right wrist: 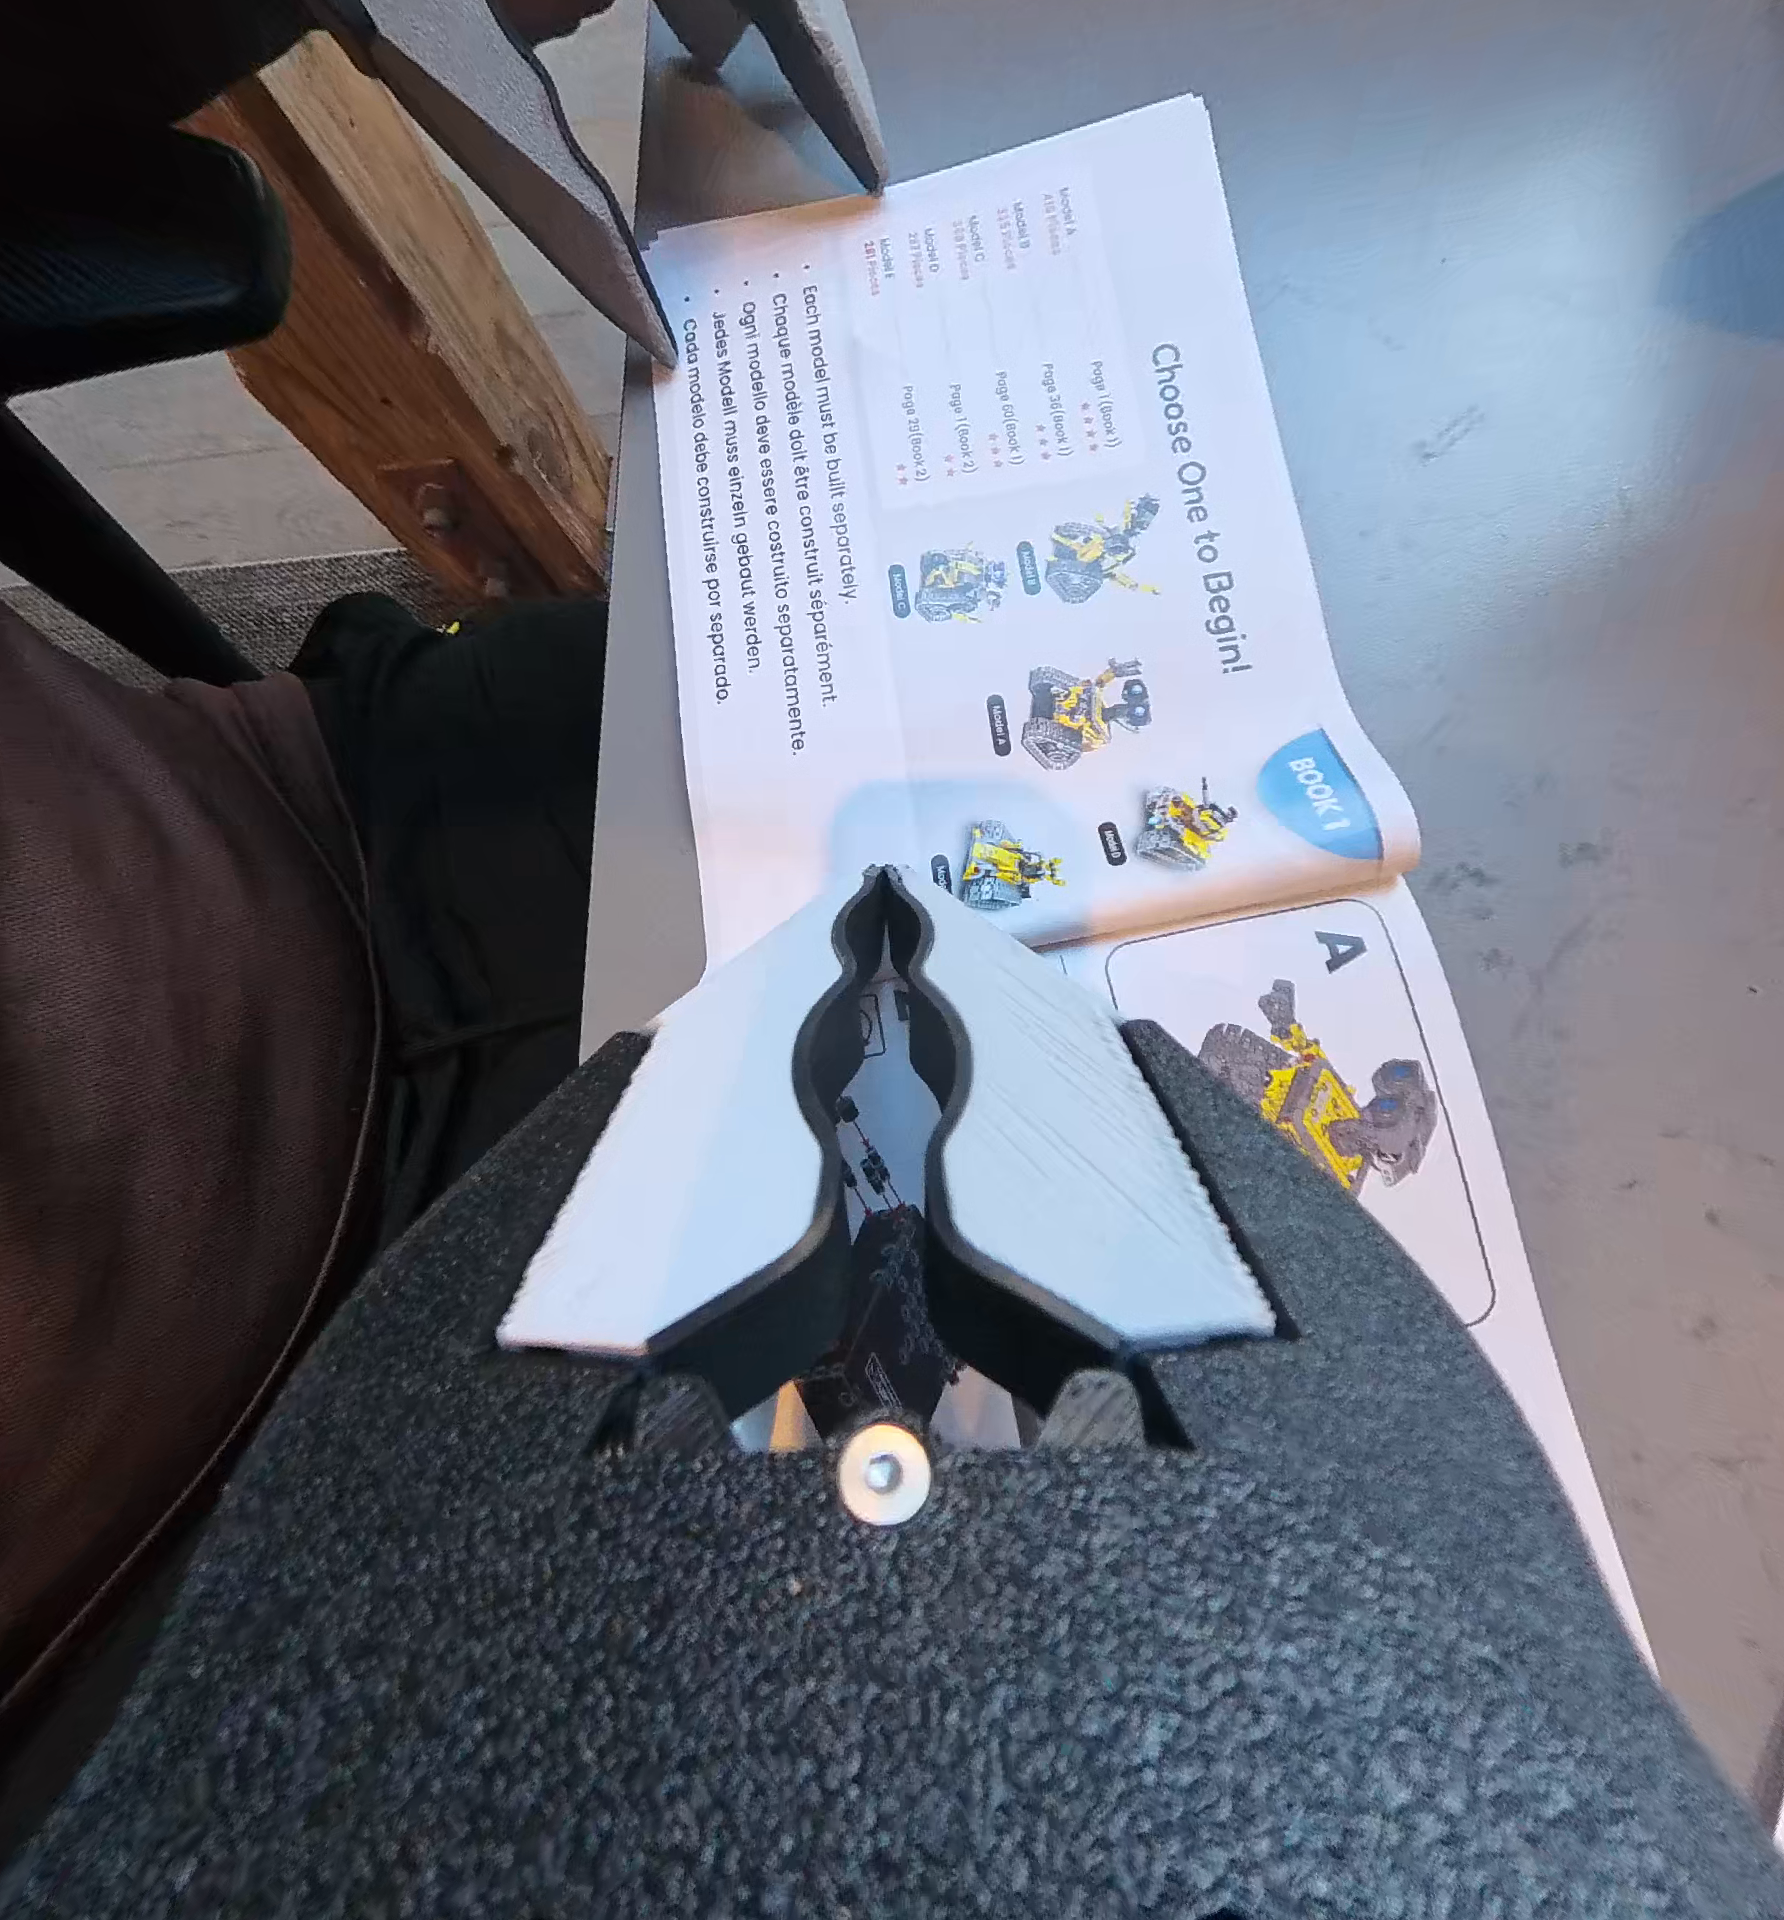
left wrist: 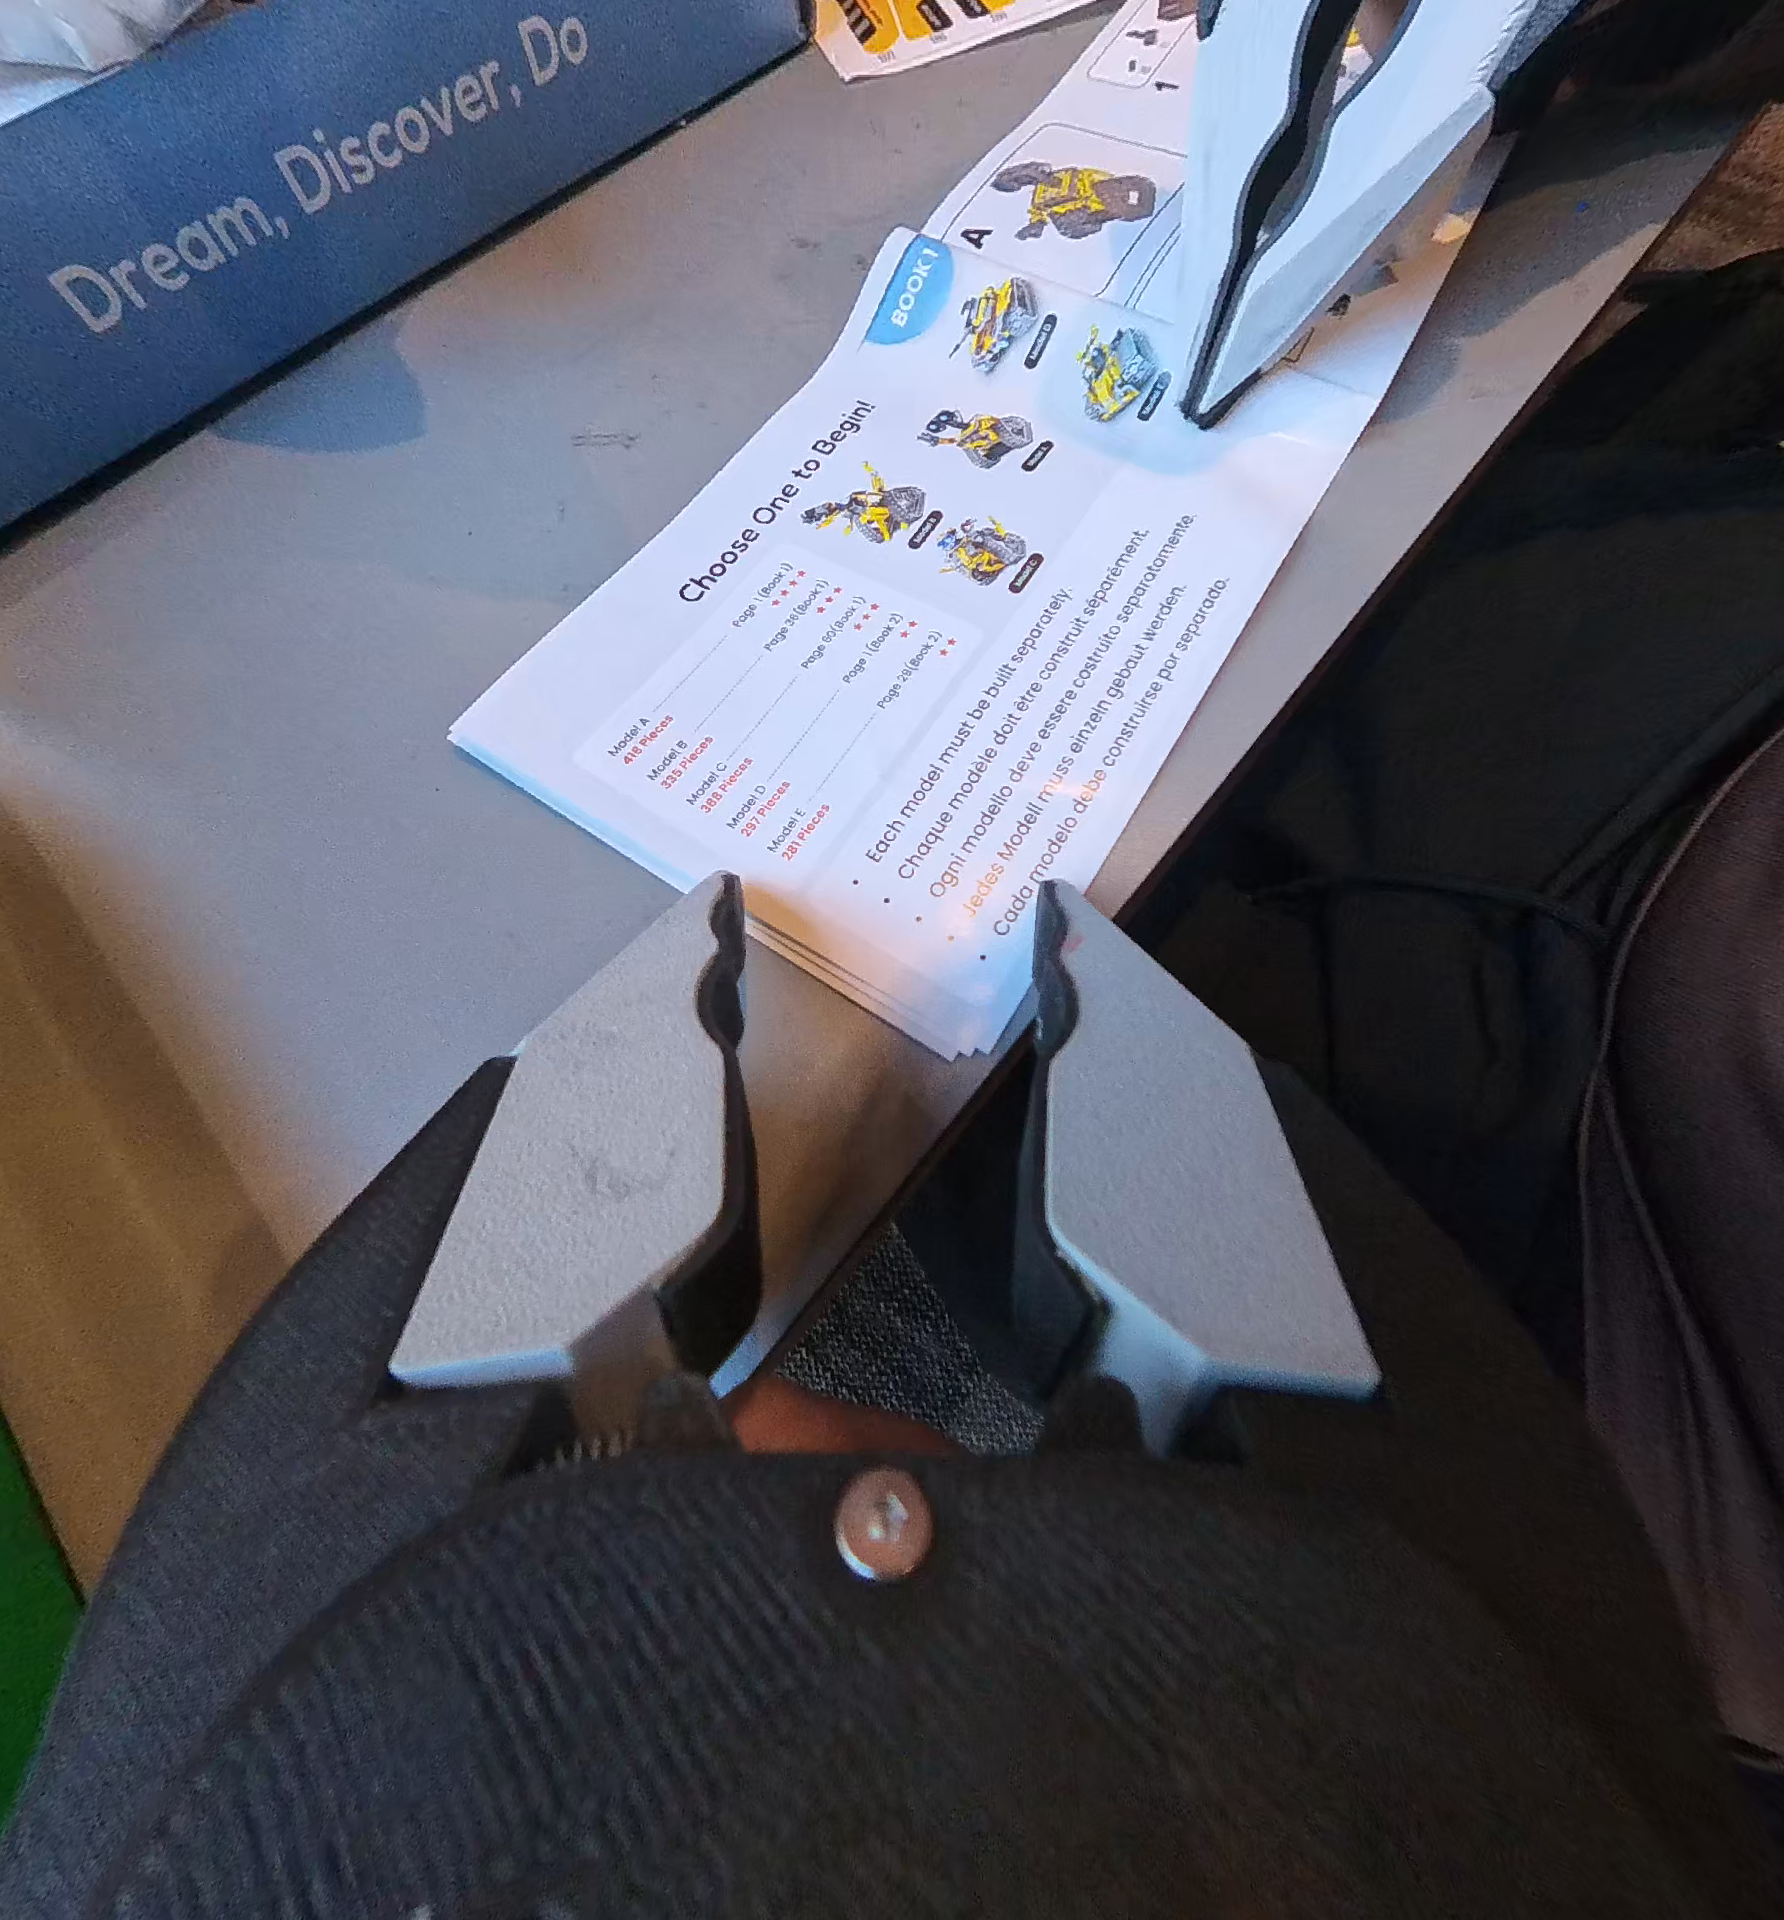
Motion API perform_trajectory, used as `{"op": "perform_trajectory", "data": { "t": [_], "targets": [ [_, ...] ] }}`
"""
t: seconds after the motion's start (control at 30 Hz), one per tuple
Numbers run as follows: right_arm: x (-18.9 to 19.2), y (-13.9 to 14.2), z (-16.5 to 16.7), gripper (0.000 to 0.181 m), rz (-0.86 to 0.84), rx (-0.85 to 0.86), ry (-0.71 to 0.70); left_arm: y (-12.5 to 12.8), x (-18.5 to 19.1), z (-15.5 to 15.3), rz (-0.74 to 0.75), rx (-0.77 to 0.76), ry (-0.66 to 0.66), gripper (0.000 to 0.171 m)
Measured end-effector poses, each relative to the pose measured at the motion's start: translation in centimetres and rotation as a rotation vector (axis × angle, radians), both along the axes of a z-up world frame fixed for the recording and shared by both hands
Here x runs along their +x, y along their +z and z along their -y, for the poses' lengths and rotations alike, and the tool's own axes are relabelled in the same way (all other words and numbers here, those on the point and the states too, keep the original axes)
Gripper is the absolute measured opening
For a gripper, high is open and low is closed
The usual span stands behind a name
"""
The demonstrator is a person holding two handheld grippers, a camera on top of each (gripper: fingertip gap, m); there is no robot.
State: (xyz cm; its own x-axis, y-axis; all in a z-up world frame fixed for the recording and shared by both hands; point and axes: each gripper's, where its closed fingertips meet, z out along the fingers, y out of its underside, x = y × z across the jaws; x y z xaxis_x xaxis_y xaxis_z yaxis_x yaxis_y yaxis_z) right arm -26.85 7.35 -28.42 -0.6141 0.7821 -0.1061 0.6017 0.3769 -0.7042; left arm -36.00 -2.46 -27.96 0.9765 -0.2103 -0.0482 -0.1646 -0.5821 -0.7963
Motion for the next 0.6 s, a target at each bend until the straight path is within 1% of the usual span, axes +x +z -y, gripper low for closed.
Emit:
{"op": "perform_trajectory", "data": {
  "t": [0.6],
  "targets": [
    [-0.02,-0.03,-0.03,0.0,0.009,-0.013,-0.001,0.01,-0.01,-0.14,-0.001,0.001,0.017,0.055]
  ]
}}
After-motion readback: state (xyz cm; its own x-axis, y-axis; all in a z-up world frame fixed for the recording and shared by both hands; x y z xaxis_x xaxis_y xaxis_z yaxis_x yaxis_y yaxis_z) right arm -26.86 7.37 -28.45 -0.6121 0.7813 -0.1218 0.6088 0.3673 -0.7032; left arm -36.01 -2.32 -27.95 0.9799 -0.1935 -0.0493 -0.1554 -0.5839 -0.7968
